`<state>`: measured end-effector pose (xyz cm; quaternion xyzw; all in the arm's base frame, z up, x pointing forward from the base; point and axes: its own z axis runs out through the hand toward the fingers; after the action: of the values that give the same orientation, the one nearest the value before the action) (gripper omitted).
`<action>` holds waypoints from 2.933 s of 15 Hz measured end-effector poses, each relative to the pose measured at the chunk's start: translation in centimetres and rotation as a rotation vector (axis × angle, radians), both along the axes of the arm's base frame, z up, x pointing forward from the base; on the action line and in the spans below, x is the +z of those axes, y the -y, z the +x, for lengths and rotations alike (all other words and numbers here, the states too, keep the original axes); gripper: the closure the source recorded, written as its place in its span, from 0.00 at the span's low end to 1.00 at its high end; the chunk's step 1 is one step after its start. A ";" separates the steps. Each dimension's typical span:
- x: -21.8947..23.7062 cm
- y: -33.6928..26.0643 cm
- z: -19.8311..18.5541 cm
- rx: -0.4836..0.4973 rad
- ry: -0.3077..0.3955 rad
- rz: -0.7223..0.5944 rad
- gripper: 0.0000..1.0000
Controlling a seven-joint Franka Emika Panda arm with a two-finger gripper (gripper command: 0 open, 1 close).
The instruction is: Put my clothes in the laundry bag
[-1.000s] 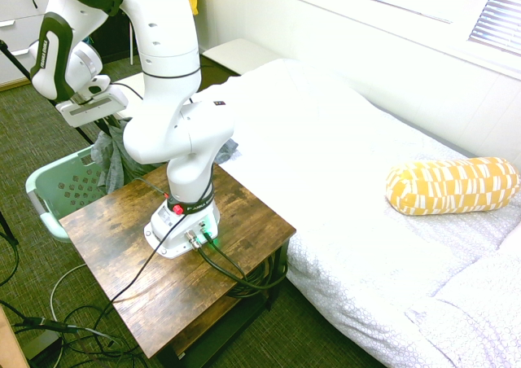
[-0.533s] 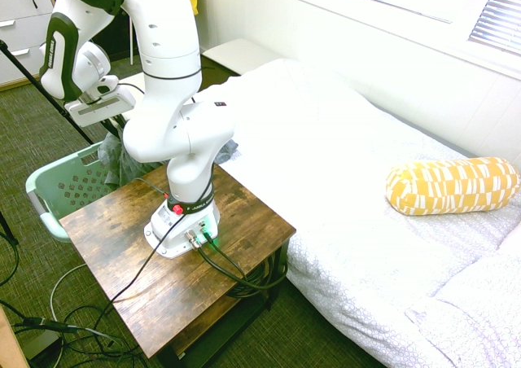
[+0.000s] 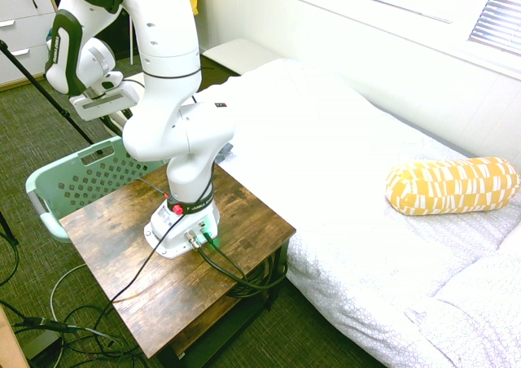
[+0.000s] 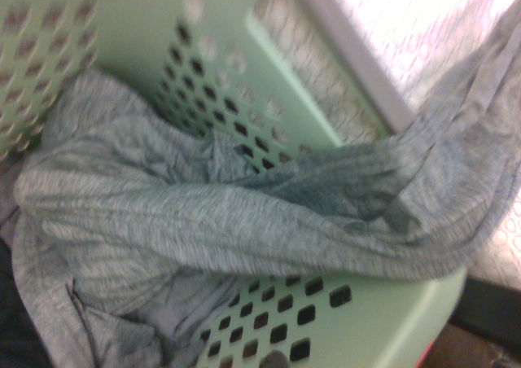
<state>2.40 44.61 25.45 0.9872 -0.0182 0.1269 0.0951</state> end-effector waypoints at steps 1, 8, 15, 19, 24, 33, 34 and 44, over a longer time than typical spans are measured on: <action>0.2 -0.3 3.8 -0.053 0.010 0.033 0.00; -4.7 3.6 24.2 -0.312 -0.073 0.067 0.00; -12.0 7.7 31.9 -0.288 -0.153 0.088 0.00; -16.4 7.2 33.3 -0.256 -0.246 0.091 0.00; -19.4 7.2 33.2 -0.243 -0.286 0.068 0.00; -22.6 6.9 32.1 -0.181 -0.231 0.001 1.00; -22.8 6.9 31.9 -0.178 -0.230 -0.004 1.00; -23.0 7.0 31.9 -0.183 -0.235 -0.001 1.00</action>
<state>34.31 37.62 2.42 0.9894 -0.0968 0.0014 0.1081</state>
